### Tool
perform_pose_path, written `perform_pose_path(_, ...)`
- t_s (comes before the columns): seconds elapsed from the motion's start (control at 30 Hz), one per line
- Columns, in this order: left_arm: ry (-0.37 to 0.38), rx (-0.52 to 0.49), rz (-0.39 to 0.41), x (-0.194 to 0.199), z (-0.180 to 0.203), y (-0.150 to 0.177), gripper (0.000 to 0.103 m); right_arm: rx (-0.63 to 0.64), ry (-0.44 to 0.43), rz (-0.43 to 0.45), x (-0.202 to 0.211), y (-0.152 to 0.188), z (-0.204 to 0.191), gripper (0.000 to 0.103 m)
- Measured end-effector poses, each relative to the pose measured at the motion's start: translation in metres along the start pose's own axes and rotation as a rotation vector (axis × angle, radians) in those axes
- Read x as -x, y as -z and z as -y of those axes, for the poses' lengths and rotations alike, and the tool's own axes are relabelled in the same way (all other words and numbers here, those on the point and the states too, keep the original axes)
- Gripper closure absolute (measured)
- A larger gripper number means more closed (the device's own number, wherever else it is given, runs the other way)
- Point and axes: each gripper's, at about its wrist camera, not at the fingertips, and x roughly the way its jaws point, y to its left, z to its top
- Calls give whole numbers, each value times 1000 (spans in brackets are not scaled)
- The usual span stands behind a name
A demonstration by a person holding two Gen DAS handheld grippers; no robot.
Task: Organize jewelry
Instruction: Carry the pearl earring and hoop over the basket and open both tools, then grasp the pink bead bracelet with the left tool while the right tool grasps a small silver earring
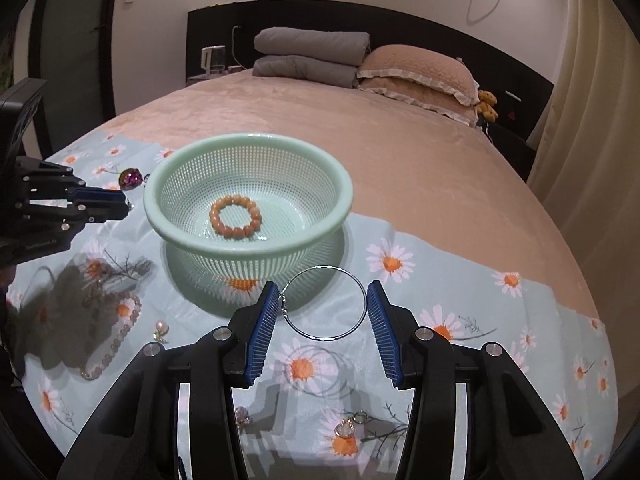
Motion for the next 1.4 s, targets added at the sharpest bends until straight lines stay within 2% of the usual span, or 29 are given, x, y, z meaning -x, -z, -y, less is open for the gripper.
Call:
perform_pose_path(0.17, 27, -16, 28, 0, 3, -19, 91, 16, -20, 35, -2, -17, -6, 60)
perform_pose_path(0.43, 26, -39, 41, -15, 6, -47, 91, 31, -60, 40, -23, -41, -13, 60)
perform_pose_path(0.8, 31, -24, 24, -27, 6, -50, 91, 47, -65, 24, -37, -44, -19, 60)
perform_pose_path(0.93, 74, 14, 21, -33, 0, -51, 90, 44, -79, 28, -41, -46, -20, 58)
perform_pose_path(0.97, 86, 35, 23, -33, -4, -52, 79, 43, -72, 25, -42, -45, -20, 48)
perform_pose_path(1.0, 83, 58, 21, -34, -7, -52, 58, 39, -50, 29, -43, -45, -20, 34)
perform_pose_path(1.07, 59, 100, 32, -32, -15, -52, 36, 27, -5, 48, -41, -44, -16, 30)
perform_pose_path(1.23, 5, 157, 54, -26, -28, -49, 23, -26, 30, 61, -36, -41, -1, 24)
perform_pose_path(1.4, -19, 142, 52, -23, -26, -45, 14, -28, 36, 59, -34, -38, 2, 20)
